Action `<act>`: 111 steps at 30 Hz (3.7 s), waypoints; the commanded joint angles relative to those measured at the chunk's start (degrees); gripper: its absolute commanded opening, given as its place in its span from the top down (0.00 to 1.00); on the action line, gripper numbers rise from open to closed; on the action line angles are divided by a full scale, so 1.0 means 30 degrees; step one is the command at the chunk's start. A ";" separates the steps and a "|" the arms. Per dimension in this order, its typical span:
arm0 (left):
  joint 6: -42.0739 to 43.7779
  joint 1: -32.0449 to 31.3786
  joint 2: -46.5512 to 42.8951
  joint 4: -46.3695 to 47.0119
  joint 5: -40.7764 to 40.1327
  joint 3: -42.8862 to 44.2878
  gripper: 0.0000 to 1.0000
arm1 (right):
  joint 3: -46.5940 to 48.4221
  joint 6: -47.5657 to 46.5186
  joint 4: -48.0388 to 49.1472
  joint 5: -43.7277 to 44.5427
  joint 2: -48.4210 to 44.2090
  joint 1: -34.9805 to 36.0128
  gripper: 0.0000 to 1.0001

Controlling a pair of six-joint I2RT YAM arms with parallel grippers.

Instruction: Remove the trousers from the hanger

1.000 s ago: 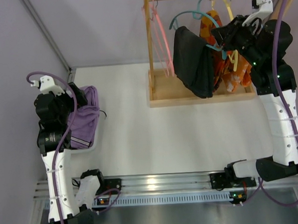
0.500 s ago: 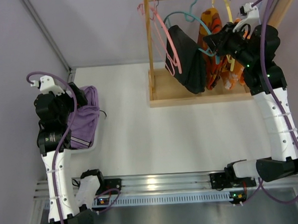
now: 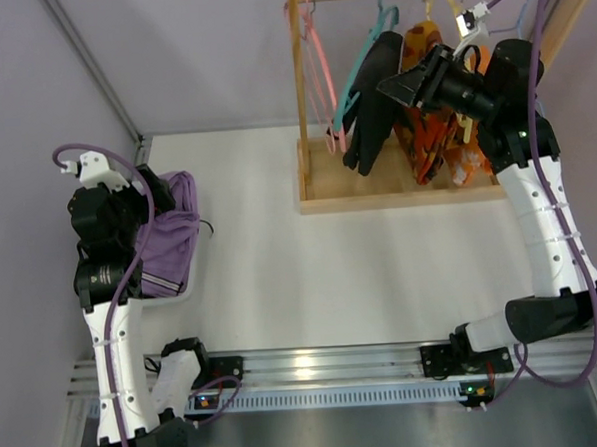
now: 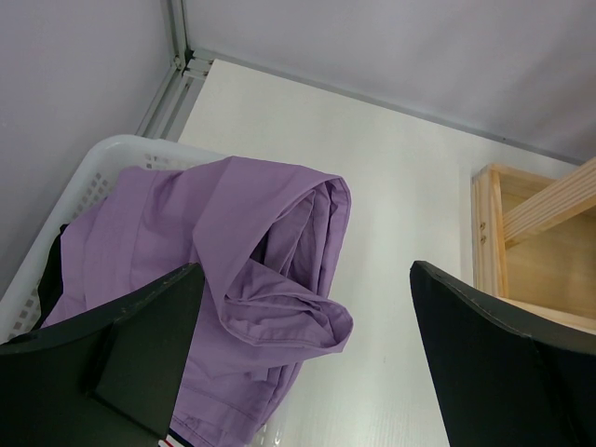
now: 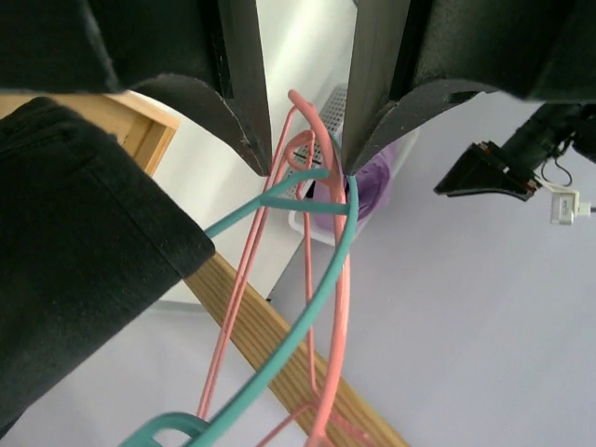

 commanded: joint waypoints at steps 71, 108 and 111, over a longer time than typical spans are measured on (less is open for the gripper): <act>0.0443 -0.0014 -0.0777 0.0618 -0.0335 -0.0541 0.01 | 0.1918 1.0971 1.2487 -0.0244 0.0844 0.2322 1.00; 1.4978 -1.1775 0.2119 0.7175 0.5531 -0.1803 0.02 | -0.9777 0.9857 0.8268 -0.3439 -1.0057 0.0798 1.00; 1.3631 -1.4562 0.3235 0.8407 0.3391 -0.1974 0.05 | -0.9893 1.0062 0.8239 -0.3294 -1.0261 0.0769 1.00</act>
